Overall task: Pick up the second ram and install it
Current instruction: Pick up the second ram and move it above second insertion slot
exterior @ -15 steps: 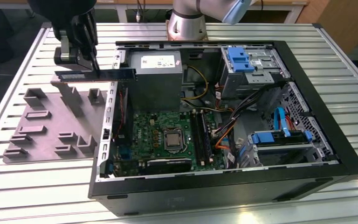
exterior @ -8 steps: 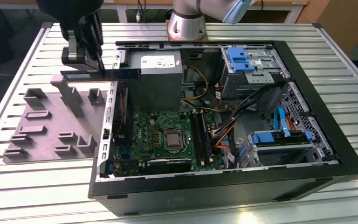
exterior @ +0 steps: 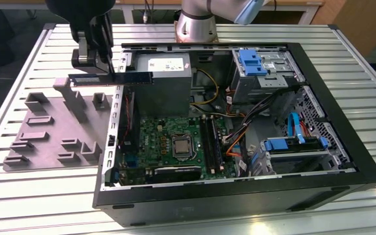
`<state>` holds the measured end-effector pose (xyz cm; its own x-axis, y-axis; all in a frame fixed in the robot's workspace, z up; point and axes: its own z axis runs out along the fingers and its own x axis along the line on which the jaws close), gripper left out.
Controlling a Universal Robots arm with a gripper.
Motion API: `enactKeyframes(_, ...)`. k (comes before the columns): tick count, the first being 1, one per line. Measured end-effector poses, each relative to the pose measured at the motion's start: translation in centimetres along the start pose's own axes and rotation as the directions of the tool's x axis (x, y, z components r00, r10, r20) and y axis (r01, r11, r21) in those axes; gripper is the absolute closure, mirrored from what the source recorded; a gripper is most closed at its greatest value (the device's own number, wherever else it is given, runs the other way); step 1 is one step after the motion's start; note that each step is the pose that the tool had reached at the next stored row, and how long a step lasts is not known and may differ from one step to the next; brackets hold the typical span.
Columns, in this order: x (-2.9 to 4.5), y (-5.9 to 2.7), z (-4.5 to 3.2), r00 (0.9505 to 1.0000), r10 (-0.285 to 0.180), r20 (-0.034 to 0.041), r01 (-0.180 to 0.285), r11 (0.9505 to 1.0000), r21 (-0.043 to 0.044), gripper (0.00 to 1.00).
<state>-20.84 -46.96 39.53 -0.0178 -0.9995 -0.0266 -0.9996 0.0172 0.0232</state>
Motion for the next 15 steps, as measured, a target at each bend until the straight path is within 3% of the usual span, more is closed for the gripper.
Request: enactKeyframes(15,-0.03,-1.56,-0.04,1.0,0.0,0.0,0.0,1.0,0.0,0.86)
